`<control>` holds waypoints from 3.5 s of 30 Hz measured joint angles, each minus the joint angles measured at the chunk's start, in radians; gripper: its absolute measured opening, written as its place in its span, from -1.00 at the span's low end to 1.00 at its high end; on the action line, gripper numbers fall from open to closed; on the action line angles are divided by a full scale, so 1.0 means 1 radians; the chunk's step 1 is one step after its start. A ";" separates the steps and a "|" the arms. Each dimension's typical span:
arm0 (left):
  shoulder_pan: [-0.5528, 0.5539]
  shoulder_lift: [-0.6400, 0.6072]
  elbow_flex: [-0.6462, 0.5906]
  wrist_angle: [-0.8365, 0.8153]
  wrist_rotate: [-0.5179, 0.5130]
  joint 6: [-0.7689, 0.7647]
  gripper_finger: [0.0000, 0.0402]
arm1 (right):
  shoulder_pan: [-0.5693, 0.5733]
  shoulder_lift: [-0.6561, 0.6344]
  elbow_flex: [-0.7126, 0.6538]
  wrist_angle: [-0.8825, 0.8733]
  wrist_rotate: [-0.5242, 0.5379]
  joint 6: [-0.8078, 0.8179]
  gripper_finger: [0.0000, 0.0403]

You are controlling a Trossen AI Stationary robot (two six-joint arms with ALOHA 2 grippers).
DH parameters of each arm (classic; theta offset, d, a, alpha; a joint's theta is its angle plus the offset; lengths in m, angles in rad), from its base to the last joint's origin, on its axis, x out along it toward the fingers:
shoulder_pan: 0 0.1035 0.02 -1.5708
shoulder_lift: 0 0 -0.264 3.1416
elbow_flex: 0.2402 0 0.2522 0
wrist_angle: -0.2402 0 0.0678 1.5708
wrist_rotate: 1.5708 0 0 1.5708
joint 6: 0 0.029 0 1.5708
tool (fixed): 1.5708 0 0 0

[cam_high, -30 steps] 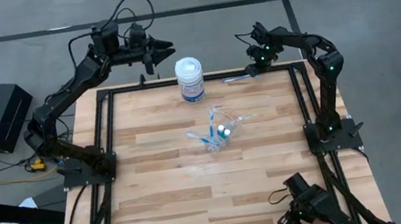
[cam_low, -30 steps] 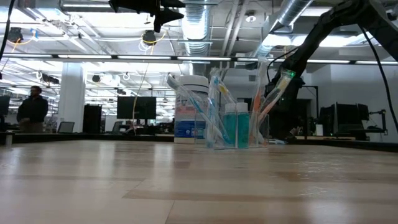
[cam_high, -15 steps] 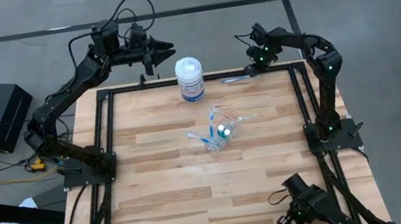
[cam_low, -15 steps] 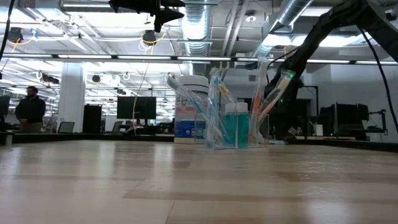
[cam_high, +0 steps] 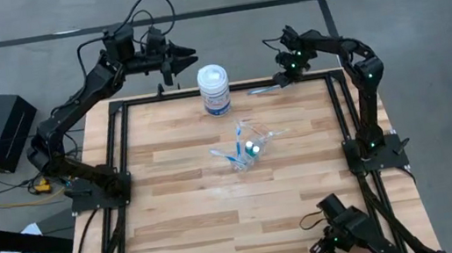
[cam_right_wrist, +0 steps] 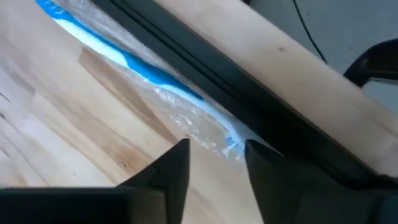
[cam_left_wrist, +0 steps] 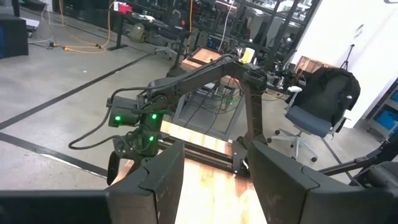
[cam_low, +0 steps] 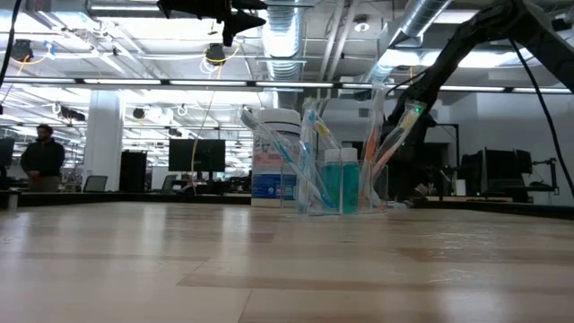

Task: Pick & Place toothbrushing station
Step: Put the blue toothbrush into the transparent organizer

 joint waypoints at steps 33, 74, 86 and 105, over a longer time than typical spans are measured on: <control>0.014 0.000 -0.085 0.020 0.000 0.001 -0.14 | 0.040 0.043 0.009 -0.006 -0.005 -0.012 -0.16; 0.014 -0.005 -0.085 0.078 0.000 -0.017 -0.14 | 0.071 0.041 0.539 -0.588 0.063 -0.052 -0.99; 0.014 -0.004 -0.085 0.091 0.000 -0.014 -0.14 | 0.165 0.041 0.698 -0.680 0.057 -0.028 -1.00; 0.014 -0.004 -0.085 0.106 -0.006 0.023 -0.14 | 0.250 -0.060 0.873 -0.666 -0.057 0.059 -1.00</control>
